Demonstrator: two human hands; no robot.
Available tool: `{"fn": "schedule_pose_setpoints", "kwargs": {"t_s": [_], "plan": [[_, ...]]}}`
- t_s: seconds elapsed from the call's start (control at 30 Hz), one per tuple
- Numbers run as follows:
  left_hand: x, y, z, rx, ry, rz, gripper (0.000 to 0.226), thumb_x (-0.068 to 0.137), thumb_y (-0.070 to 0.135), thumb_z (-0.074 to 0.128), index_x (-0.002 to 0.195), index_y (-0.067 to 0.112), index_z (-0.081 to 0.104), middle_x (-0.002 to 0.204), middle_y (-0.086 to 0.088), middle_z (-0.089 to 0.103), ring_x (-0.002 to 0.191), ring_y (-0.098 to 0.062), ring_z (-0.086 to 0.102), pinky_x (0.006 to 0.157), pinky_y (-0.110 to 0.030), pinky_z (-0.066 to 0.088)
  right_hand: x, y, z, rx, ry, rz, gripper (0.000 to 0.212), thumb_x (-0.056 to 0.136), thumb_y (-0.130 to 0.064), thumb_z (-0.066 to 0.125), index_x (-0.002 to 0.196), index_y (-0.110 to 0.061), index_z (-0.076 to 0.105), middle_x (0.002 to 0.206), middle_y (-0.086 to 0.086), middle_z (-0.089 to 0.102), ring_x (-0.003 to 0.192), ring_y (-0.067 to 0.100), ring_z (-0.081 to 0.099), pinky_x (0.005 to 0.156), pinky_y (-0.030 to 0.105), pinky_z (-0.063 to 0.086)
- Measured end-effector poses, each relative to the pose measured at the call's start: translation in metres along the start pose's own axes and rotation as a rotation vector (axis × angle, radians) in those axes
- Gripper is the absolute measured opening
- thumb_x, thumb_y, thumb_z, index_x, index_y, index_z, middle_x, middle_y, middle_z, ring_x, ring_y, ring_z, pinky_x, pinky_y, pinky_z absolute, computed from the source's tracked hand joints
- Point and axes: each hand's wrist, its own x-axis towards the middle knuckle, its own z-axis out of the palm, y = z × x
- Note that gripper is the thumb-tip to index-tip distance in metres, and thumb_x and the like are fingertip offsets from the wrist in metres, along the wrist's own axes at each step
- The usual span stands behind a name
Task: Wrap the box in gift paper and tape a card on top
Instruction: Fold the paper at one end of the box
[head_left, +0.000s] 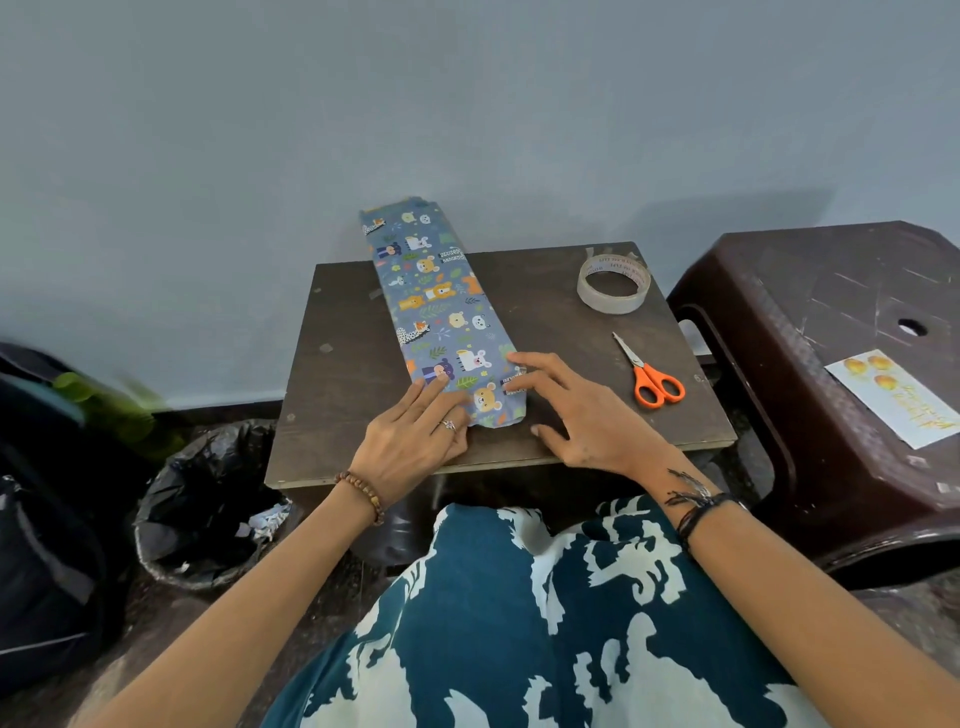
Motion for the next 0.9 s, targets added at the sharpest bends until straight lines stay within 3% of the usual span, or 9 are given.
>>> {"fn": "schedule_pose_setpoints", "kwargs": {"t_s": [0.07, 0.13, 0.2, 0.3, 0.4, 0.57, 0.67, 0.77, 0.9], "plan": [[-0.001, 0.002, 0.002, -0.013, 0.019, -0.022, 0.006, 0.086, 0.017, 0.054, 0.088, 0.012, 0.055, 0.093, -0.003, 0.071, 0.098, -0.022, 0.068, 0.091, -0.035, 0.050, 0.001, -0.001, 0.003, -0.022, 0.017, -0.009, 0.052, 0.078, -0.015, 0.067, 0.125, -0.020, 0.045, 0.146, -0.003, 0.032, 0.085, -0.005, 0.038, 0.065, 0.010, 0.033], [-0.002, 0.002, 0.003, -0.007, 0.035, -0.046, 0.007, 0.087, 0.017, 0.054, 0.092, 0.013, 0.050, 0.092, -0.002, 0.071, 0.100, -0.020, 0.067, 0.091, -0.035, 0.050, 0.004, -0.004, 0.006, -0.043, 0.071, -0.017, 0.049, 0.080, -0.019, 0.068, 0.122, -0.022, 0.042, 0.141, 0.000, 0.039, 0.086, 0.004, 0.049, 0.063, 0.019, 0.041], [-0.003, 0.003, 0.003, -0.006, 0.041, -0.065, 0.006, 0.087, 0.016, 0.054, 0.091, 0.014, 0.050, 0.091, -0.001, 0.071, 0.101, -0.019, 0.067, 0.094, -0.033, 0.048, 0.007, -0.006, 0.009, -0.100, 0.135, -0.038, 0.046, 0.078, -0.021, 0.071, 0.113, -0.021, 0.041, 0.134, 0.005, 0.047, 0.076, 0.013, 0.056, 0.058, 0.021, 0.038], [-0.001, 0.003, -0.001, -0.010, 0.036, -0.083, 0.011, 0.087, 0.017, 0.053, 0.084, 0.011, 0.063, 0.090, -0.001, 0.071, 0.100, -0.019, 0.067, 0.095, -0.031, 0.046, 0.011, -0.008, 0.014, -0.200, 0.216, -0.072, 0.035, 0.072, -0.018, 0.074, 0.098, -0.014, 0.051, 0.124, 0.009, 0.056, 0.063, 0.012, 0.053, 0.053, 0.018, 0.032], [0.000, 0.002, -0.007, -0.025, 0.022, -0.084, 0.018, 0.086, 0.021, 0.053, 0.084, 0.010, 0.068, 0.091, -0.001, 0.071, 0.099, -0.019, 0.067, 0.095, -0.027, 0.043, 0.012, -0.007, 0.018, -0.213, 0.243, -0.085, 0.018, 0.077, -0.023, 0.060, 0.089, -0.009, 0.060, 0.121, 0.009, 0.060, 0.069, 0.014, 0.060, 0.051, 0.020, 0.041], [-0.006, -0.007, -0.009, -0.041, -0.084, -0.080, 0.031, 0.087, 0.045, 0.048, 0.102, 0.018, 0.050, 0.102, 0.001, 0.061, 0.096, -0.015, 0.067, 0.068, -0.021, 0.045, 0.012, -0.005, 0.020, -0.240, 0.286, -0.137, 0.018, 0.080, -0.021, 0.053, 0.084, -0.007, 0.064, 0.116, 0.010, 0.064, 0.085, 0.018, 0.067, 0.052, 0.027, 0.052], [-0.008, -0.008, -0.008, 0.023, -0.114, -0.038, 0.031, 0.088, 0.048, 0.045, 0.097, 0.020, 0.057, 0.100, 0.000, 0.062, 0.099, -0.018, 0.066, 0.074, -0.021, 0.047, 0.013, -0.006, 0.020, -0.254, 0.299, -0.161, 0.019, 0.081, -0.020, 0.053, 0.084, -0.007, 0.066, 0.114, 0.010, 0.066, 0.085, 0.019, 0.068, 0.050, 0.028, 0.052], [-0.006, -0.002, -0.004, 0.067, -0.071, -0.020, 0.025, 0.093, 0.033, 0.045, 0.091, 0.015, 0.063, 0.093, -0.005, 0.067, 0.103, -0.024, 0.065, 0.091, -0.032, 0.050, 0.012, -0.006, 0.019, -0.267, 0.303, -0.167, 0.020, 0.083, -0.021, 0.052, 0.083, -0.008, 0.067, 0.114, 0.010, 0.066, 0.085, 0.018, 0.069, 0.048, 0.028, 0.052], [-0.007, 0.002, 0.004, 0.074, -0.048, 0.005, 0.011, 0.090, 0.020, 0.053, 0.084, 0.011, 0.058, 0.084, -0.007, 0.065, 0.106, -0.029, 0.064, 0.090, -0.043, 0.053, 0.011, -0.009, 0.019, -0.275, 0.309, -0.161, 0.019, 0.083, -0.020, 0.052, 0.083, -0.009, 0.068, 0.116, 0.009, 0.066, 0.085, 0.017, 0.069, 0.047, 0.028, 0.051]]}}
